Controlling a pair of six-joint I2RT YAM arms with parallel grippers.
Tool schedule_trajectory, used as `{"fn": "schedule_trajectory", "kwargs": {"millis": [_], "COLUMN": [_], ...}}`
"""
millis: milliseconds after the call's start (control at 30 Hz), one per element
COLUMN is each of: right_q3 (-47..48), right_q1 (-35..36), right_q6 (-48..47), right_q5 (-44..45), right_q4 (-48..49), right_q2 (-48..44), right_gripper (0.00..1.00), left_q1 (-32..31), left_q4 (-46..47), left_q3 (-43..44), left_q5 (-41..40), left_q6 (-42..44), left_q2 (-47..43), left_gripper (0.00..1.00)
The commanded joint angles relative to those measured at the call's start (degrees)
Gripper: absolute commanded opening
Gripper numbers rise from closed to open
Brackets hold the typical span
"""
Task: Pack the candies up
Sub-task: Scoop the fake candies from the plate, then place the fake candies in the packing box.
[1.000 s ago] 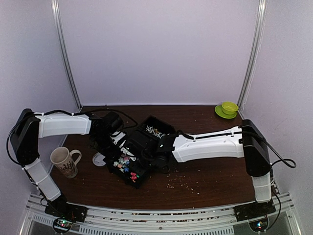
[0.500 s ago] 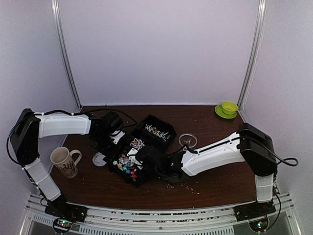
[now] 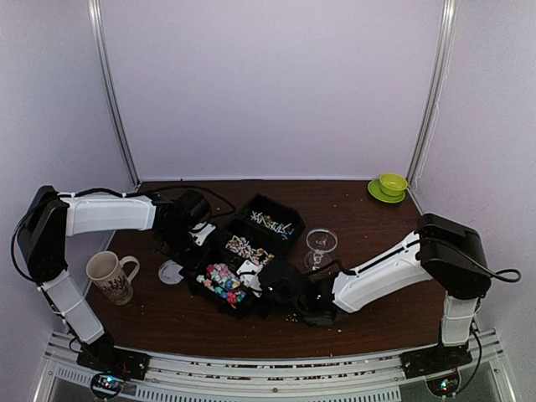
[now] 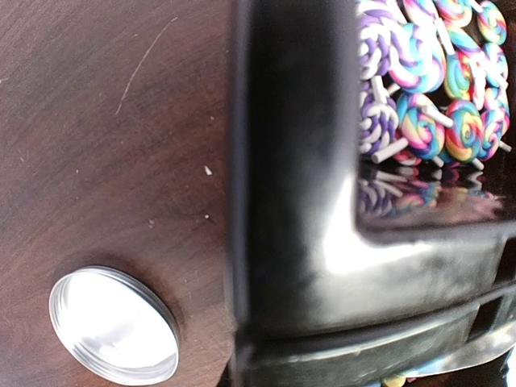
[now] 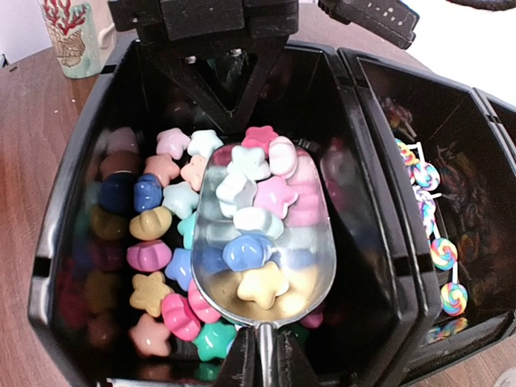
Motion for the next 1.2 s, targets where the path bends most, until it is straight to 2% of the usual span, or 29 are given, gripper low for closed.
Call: {"fn": "schedule_trajectory", "kwargs": {"millis": [0, 733, 1167], "right_q3": [-5.13, -24.76, -27.98], "right_q1": [-0.52, -0.02, 0.34], "right_q6": [-0.34, -7.77, -9.83], "right_q5": [2.20, -2.80, 0.24], "right_q4": [6.69, 34.95, 45.37], "right_q2": [-2.36, -12.22, -16.64], "right_gripper": [0.00, 0.00, 0.00], "left_q1": [0.45, 0.87, 0.92], "left_q4": [7.34, 6.10, 6.05], "left_q3": [3.32, 3.76, 3.84], "left_q5": [4.79, 3.51, 4.69], "left_q6": [-0.05, -0.49, -0.53], "left_q2": [-3.23, -1.81, -1.55], "left_gripper": [0.00, 0.00, 0.00]}}
